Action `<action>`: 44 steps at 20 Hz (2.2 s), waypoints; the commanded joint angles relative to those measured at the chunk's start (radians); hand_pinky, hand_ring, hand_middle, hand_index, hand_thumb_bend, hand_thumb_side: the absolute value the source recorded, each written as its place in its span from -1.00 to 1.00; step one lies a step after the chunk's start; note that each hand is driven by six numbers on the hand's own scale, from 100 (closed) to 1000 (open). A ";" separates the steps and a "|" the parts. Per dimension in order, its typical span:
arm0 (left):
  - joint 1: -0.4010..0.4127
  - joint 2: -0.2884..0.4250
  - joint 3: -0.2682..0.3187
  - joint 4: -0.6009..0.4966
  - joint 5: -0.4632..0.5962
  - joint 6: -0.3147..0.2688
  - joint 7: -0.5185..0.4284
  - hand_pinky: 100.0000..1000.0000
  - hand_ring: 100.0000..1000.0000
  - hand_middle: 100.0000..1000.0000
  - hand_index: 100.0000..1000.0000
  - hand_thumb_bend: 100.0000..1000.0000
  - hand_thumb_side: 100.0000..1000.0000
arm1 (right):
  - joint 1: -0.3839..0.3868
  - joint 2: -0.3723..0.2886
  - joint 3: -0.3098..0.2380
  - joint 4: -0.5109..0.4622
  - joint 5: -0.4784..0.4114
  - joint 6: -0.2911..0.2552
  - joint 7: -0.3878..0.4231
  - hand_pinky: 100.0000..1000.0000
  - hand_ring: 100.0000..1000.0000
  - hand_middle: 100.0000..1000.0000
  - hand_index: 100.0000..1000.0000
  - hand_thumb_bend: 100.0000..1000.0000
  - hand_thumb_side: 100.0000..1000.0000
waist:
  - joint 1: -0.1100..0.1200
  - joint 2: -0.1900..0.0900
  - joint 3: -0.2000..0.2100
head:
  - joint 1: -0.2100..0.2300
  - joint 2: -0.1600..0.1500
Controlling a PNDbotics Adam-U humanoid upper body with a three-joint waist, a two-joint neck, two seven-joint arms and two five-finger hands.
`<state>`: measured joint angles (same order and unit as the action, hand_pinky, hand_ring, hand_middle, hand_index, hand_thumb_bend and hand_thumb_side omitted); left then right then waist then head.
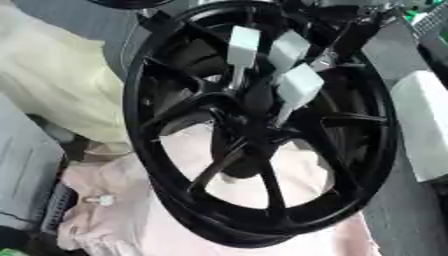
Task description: Pull the pin out of the wheel hub.
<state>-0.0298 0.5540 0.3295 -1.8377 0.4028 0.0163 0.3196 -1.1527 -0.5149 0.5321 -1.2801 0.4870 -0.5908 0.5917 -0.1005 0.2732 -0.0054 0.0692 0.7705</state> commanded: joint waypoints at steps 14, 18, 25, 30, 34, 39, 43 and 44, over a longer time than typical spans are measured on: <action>-0.010 0.034 0.003 -0.016 -0.009 0.003 -0.007 -0.05 -0.04 -0.02 0.25 -0.96 0.80 | -0.009 -0.008 0.006 0.011 0.023 -0.316 0.315 0.42 0.22 -0.15 0.17 -0.33 -0.98 | -0.005 -0.009 0.012 | 0.000 -0.016; -0.010 0.034 0.002 -0.015 -0.009 0.003 -0.008 -0.05 -0.04 -0.02 0.25 -0.96 0.80 | -0.010 -0.008 -0.002 0.007 0.005 -0.316 0.315 0.38 0.14 -0.27 0.08 -0.35 -1.00 | -0.005 -0.008 0.013 | 0.000 -0.016; -0.011 0.035 0.002 -0.016 -0.008 0.002 -0.010 -0.04 -0.04 -0.02 0.25 -0.96 0.80 | -0.016 -0.014 -0.026 -0.003 -0.048 -0.316 0.315 0.33 0.05 -0.38 0.02 -0.36 -1.00 | -0.003 -0.011 0.015 | 0.000 -0.020; -0.013 0.036 0.001 -0.017 -0.007 0.002 -0.010 -0.04 -0.04 -0.02 0.24 -0.96 0.79 | -0.011 -0.018 -0.025 0.003 -0.059 -0.316 0.315 0.15 0.04 -0.22 0.16 -0.37 -1.00 | -0.004 -0.011 0.016 | -0.001 -0.025; -0.013 0.037 0.000 -0.018 -0.007 0.002 -0.011 -0.04 -0.03 -0.02 0.24 -0.96 0.79 | -0.007 -0.019 -0.026 0.012 -0.070 -0.316 0.315 0.11 0.00 -0.01 0.27 -0.40 -1.00 | -0.005 -0.010 0.018 | -0.002 -0.027; -0.014 0.038 -0.001 -0.019 -0.007 0.002 -0.011 -0.04 -0.03 -0.02 0.24 -0.97 0.79 | -0.004 -0.020 -0.025 0.015 -0.080 -0.316 0.315 0.08 -0.08 0.06 0.28 -0.46 -1.00 | -0.004 -0.008 0.018 | -0.002 -0.031; -0.014 0.038 -0.002 -0.020 -0.007 0.003 -0.011 -0.04 -0.03 -0.01 0.24 -0.97 0.79 | 0.001 -0.022 -0.021 0.014 -0.085 -0.316 0.315 0.07 -0.17 0.08 0.29 -0.52 -1.00 | -0.005 -0.007 0.018 | -0.003 -0.032; -0.014 0.038 -0.002 -0.020 -0.007 0.002 -0.011 -0.04 -0.03 -0.01 0.24 -0.97 0.79 | 0.002 -0.023 -0.022 0.014 -0.088 -0.316 0.315 0.07 -0.21 0.06 0.27 -0.53 -1.00 | -0.004 -0.007 0.018 | -0.003 -0.032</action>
<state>-0.0362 0.5551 0.3236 -1.8384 0.3950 0.0196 0.3116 -1.1350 -0.5067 0.5240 -1.2604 0.4110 -0.5907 0.5918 -0.1130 0.2802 0.0129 0.0684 0.7527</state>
